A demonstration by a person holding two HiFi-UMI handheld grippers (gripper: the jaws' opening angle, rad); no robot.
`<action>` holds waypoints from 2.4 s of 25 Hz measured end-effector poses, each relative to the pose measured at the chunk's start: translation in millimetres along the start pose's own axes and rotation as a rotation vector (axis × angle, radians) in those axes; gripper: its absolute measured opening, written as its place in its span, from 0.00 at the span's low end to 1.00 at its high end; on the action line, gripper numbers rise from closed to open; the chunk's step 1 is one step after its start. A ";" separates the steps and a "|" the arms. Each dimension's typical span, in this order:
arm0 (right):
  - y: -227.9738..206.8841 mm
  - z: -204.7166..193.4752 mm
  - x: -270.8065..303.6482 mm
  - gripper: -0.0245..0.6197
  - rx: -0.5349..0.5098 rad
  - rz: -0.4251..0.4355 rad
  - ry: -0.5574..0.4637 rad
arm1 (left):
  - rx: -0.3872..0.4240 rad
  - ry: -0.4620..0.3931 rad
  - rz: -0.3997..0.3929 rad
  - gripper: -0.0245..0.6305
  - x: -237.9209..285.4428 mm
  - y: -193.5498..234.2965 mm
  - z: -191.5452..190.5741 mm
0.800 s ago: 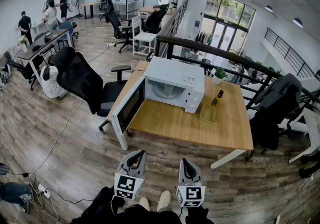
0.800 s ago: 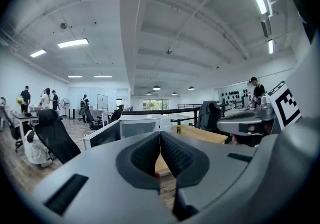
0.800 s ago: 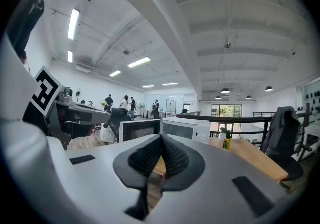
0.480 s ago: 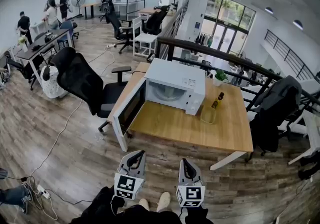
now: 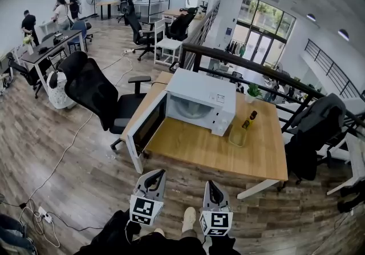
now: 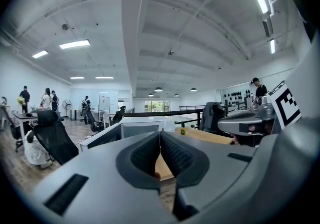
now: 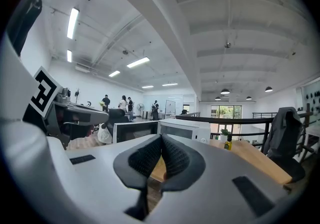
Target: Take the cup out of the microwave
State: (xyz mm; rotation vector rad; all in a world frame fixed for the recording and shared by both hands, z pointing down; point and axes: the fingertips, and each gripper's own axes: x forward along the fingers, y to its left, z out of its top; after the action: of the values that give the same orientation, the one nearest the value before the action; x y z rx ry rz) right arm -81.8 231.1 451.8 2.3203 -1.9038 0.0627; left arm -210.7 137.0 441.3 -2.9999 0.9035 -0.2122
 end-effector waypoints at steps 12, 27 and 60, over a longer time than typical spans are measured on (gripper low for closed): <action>-78.4 1.9 132.0 0.06 0.001 0.117 0.003 | -0.007 0.026 0.101 0.07 132.4 24.5 12.4; -139.6 -12.6 257.2 0.06 0.001 0.278 0.049 | -0.047 0.078 0.243 0.07 248.3 52.0 7.5; -136.3 -58.8 406.3 0.06 0.014 0.336 0.133 | -0.072 0.124 0.301 0.07 347.3 140.4 -30.4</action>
State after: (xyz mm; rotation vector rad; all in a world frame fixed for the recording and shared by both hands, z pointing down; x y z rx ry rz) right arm 135.6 -130.3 547.7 1.9245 -2.2044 0.2586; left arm -5.2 -169.9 510.4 -2.8871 1.3859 -0.3718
